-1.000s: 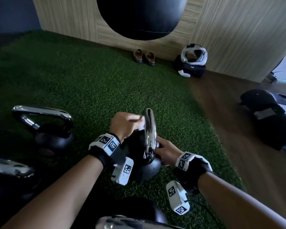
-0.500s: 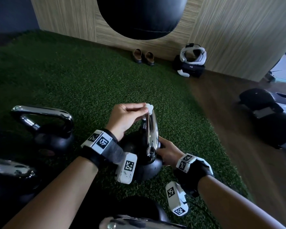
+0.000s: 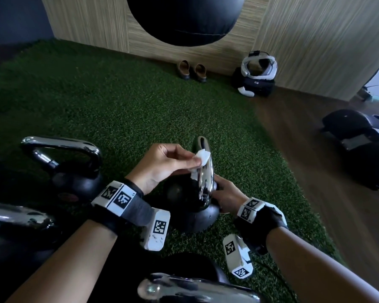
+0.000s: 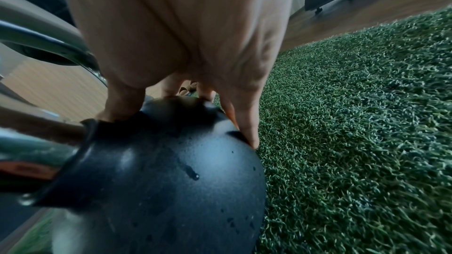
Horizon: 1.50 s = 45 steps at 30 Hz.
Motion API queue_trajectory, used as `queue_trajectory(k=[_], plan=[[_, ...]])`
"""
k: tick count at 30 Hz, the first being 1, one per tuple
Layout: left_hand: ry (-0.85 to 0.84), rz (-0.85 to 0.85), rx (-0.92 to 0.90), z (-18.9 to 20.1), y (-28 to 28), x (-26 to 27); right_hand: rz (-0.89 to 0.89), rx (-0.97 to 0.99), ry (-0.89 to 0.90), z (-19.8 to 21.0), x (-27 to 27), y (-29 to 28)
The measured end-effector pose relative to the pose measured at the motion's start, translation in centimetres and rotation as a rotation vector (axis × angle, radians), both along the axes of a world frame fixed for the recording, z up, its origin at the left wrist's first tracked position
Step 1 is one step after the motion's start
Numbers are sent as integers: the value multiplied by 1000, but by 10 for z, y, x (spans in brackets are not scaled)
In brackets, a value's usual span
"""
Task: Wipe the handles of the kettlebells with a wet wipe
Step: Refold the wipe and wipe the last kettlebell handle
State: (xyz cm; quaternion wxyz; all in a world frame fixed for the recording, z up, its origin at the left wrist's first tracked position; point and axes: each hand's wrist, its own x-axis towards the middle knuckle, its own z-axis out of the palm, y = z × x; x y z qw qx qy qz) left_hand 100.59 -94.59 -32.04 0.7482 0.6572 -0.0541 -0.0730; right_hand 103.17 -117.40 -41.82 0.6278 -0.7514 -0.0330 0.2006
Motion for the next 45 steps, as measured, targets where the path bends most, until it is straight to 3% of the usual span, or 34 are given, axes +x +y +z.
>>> queue_trajectory(k=[4,8,14,23,29,32,34,36,38,42,45], plan=[[-68,-266,216,-13,12,-15,1,-46,-33,2,-2,0],[-248,-164,293,-20,12,-22,-10,-82,-49,4,-4,-1],[-262,-204,298,-36,9,-36,12,-104,-46,7,-6,0],[-392,-62,370,-58,4,-42,0,-29,-23,14,-11,3],[-323,-29,211,-61,11,-43,29,-300,-125,32,-20,6],[-271,139,94,-53,21,-36,74,-557,-213,70,-21,7],[-283,225,2,-39,25,-32,-54,-606,-332,100,-24,6],[-293,243,-90,-25,27,-29,-188,-514,-531,126,-29,9],[-299,207,-145,-9,27,-30,-194,-376,-621,152,-40,19],[-345,157,-128,17,18,-33,-12,-108,-465,178,-52,39],[-317,128,-148,25,11,-34,-57,-17,-378,174,-50,43]])
